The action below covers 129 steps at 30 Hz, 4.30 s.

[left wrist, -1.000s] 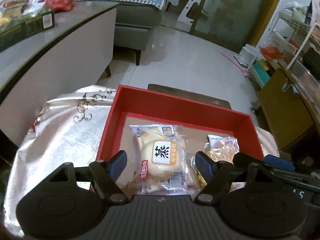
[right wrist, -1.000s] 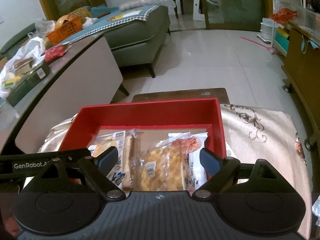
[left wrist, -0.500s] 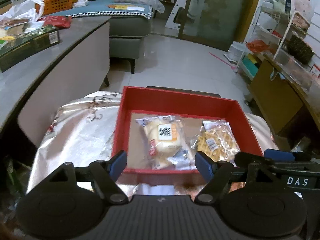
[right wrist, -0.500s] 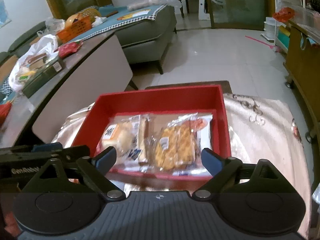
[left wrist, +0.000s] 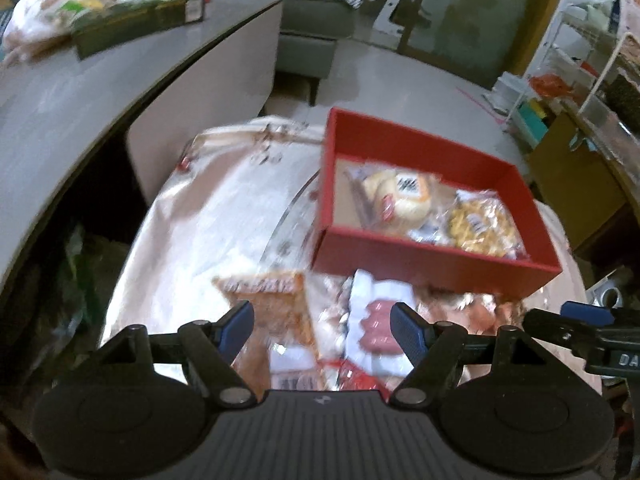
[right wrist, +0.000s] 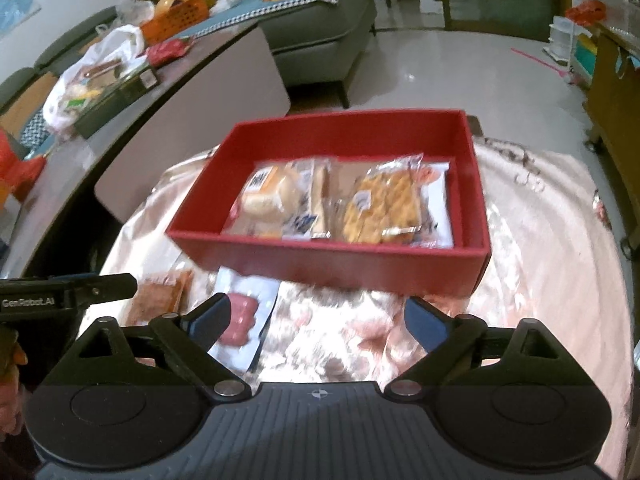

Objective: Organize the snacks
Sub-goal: 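Withdraw both tools up and away from the red box, then reach the left tool to the brown snack packet and close on it, then grasp the pink sausage pack with the right tool while the left tool lifts the brown packet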

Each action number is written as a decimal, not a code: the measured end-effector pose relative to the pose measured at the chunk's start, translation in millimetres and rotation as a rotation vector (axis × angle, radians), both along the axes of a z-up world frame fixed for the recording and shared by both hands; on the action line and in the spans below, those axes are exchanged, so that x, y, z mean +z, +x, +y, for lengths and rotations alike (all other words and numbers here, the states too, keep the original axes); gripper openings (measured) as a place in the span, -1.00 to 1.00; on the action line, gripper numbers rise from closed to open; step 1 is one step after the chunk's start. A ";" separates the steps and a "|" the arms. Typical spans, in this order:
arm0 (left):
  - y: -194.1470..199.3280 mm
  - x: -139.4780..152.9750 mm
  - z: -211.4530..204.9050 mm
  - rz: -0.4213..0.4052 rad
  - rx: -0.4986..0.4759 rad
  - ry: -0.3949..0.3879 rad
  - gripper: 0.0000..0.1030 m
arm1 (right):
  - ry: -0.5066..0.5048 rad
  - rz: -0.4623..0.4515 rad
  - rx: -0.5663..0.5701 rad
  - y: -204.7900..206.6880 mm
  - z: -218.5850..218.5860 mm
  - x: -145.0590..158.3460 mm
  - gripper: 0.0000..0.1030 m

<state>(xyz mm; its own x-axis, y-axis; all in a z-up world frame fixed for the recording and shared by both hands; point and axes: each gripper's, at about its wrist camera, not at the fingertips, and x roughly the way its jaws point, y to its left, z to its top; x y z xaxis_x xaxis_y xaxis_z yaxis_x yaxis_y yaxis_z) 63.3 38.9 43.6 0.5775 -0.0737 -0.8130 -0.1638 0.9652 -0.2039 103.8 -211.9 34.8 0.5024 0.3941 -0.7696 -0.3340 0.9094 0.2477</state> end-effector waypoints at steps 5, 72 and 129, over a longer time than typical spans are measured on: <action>-0.4 -18.2 8.5 0.078 0.050 -0.019 0.32 | -0.003 0.017 0.019 -13.5 -0.9 -3.4 0.89; 5.7 -40.0 43.1 0.108 0.228 -0.199 -0.20 | -0.140 0.196 0.083 34.0 135.1 -75.3 1.00; 13.3 -76.4 5.1 0.218 0.142 0.023 -0.12 | -0.340 0.061 0.213 -3.4 118.8 -80.0 0.65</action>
